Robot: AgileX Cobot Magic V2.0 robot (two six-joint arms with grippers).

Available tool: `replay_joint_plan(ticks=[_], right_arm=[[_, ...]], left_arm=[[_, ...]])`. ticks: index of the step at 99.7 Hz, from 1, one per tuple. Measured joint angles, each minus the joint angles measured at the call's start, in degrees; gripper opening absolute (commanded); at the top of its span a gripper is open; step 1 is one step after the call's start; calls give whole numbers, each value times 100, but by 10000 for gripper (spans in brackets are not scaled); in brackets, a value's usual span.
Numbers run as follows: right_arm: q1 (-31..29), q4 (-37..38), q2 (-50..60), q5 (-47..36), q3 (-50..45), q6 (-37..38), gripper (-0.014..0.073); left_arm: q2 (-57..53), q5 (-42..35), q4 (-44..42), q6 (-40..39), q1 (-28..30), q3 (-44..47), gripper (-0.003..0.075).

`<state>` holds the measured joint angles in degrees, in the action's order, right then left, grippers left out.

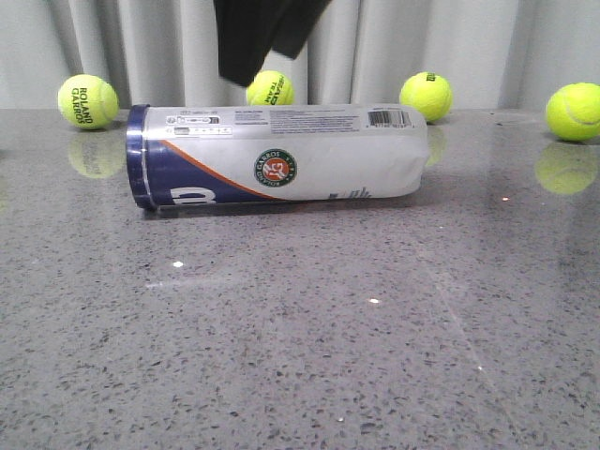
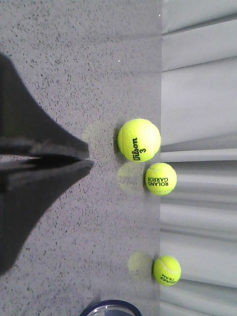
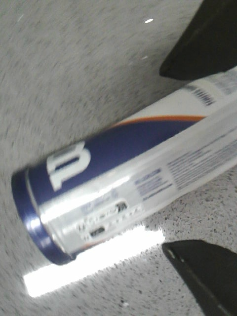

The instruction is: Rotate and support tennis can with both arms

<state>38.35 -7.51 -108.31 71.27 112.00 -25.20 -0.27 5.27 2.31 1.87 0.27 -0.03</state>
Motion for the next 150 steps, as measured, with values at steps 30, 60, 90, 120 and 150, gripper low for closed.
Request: replay_joint_plan(ticks=[30, 60, 90, 120, 150], right_arm=[[-64, 259, 452, 25, 0, 1647, 202], [-235, 285, 1073, 35, -541, 2355, -66], [-235, 285, 2182, -274, -2051, 2520, -66], [-235, 285, 3803, -1819, -4201, 2574, -66], [-235, 285, 5547, -3182, -6073, 2574, -66]], left_arm=[[0, 0, 0, 0, 0, 0, -20], [0, 0, 0, 0, 0, 0, -20], [0, 0, 0, 0, 0, 0, -20], [0, 0, 0, 0, 0, 0, -20], [0, 0, 0, 0, 0, 0, -20]])
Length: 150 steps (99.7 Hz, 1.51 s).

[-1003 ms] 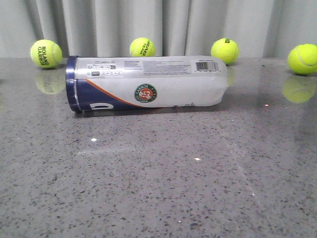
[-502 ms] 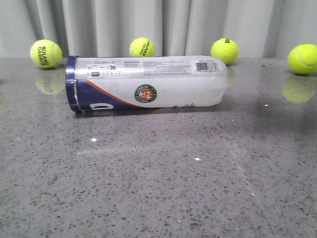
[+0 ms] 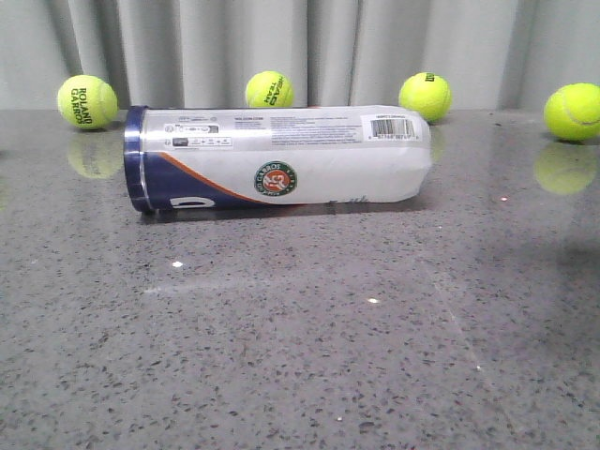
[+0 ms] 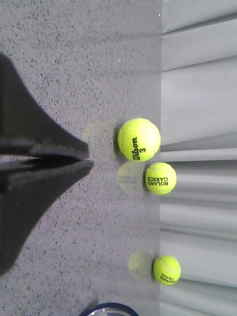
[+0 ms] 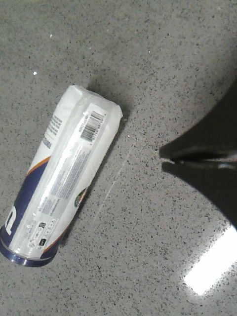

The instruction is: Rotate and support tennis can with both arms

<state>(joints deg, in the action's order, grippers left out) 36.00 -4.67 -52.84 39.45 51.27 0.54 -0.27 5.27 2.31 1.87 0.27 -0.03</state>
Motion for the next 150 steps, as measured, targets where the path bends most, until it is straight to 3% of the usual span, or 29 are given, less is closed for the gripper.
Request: replay_joint_plan(ticks=[43, 72, 88, 119, 126, 133, 150], right_arm=[[0, 0, 2171, -1191, -2022, 9, -66], [0, 0, 2542, -1470, -2456, 9, -66], [0, 0, 2542, -1484, -2482, 9, -66], [0, 0, 2542, -1494, -2482, 9, -66], [0, 0, 2542, -1494, -2482, 9, -66], [0, 0, 2542, -1494, -2482, 9, -66], [0, 0, 2542, -1494, -2482, 20, -66]], left_arm=[[0, -126, 0, 0, 0, 0, -20], [81, 121, 0, 0, 0, -324, -20], [848, 287, 12, 0, 0, -1141, -20], [3258, 1540, 666, 0, 0, -3032, -15], [3787, 1794, 755, 0, 0, -3403, 34], [4284, 1992, 912, 62, 0, -3750, 147], [5272, 2255, 1663, 536, 0, -4451, 542]])
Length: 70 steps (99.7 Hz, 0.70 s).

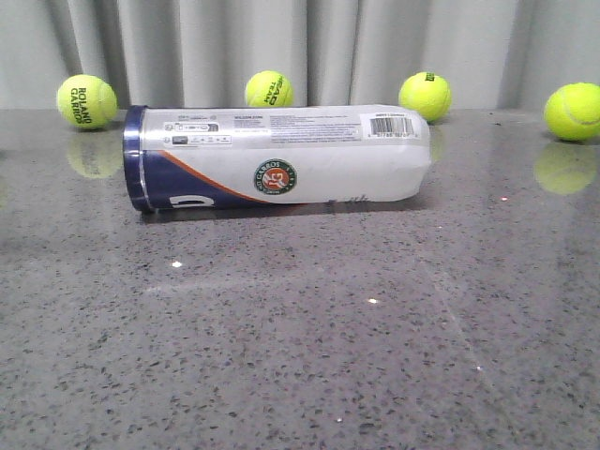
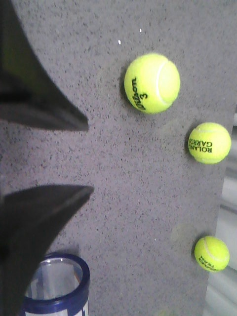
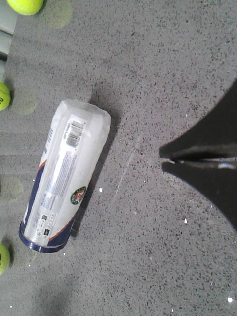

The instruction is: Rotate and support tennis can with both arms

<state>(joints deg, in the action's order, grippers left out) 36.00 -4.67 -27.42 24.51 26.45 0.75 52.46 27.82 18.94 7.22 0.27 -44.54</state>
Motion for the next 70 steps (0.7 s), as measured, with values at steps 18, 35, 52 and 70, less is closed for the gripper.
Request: replay_joint_plan(ticks=[18, 35, 52, 70], right_arm=[[0, 0, 0, 0, 0, 0, -66], [0, 0, 0, 0, 0, 0, -66], [0, 0, 0, 0, 0, 0, -66], [0, 0, 0, 0, 0, 0, -66]], left_arm=[[895, 642, 567, 144, 0, -650, 596], [1667, 1538, 1484, 847, 0, -1190, 585], [2289, 2066, 2801, 1799, 0, -1337, 585], [2950, 2528, 3907, 2636, 0, -1343, 585]])
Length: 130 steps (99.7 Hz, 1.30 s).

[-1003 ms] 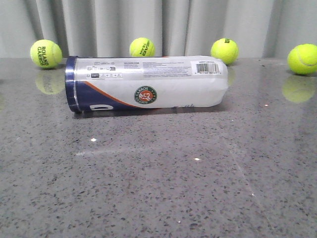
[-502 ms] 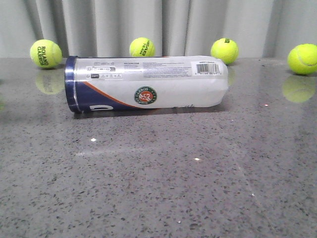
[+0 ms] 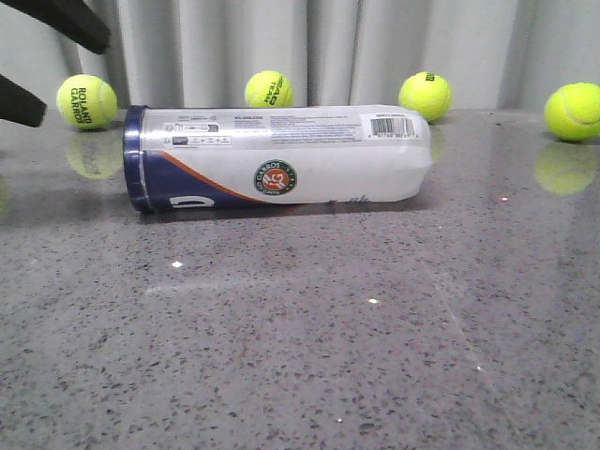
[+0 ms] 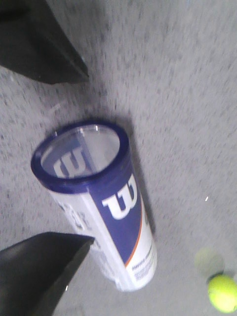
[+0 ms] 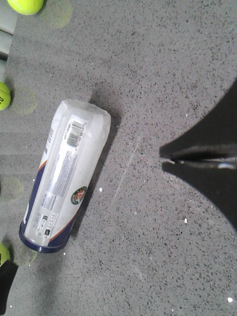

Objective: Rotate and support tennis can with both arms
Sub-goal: 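Move the left gripper to the can's navy end and grasp it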

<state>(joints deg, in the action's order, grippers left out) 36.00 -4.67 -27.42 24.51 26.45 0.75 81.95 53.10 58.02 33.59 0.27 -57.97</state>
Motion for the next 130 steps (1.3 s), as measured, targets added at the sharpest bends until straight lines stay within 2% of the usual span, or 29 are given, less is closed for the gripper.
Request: replay_joint_plan(ticks=[23, 46, 83, 95, 130], right_arm=[[0, 0, 0, 0, 0, 0, -66], [0, 0, 0, 0, 0, 0, -66], [0, 0, 0, -12, 0, 0, -66], [0, 0, 0, -12, 0, 0, -66], [0, 0, 0, -12, 0, 0, -66]], left_arm=[[677, 634, 1268, 714, 0, -14, 585], [1054, 930, 1706, 979, -64, -21, 585], [1584, 966, 2361, 1233, -677, -27, 577], [1754, 966, 2482, 1260, -767, -34, 518], [1827, 1170, 2718, 1381, -792, -34, 217]])
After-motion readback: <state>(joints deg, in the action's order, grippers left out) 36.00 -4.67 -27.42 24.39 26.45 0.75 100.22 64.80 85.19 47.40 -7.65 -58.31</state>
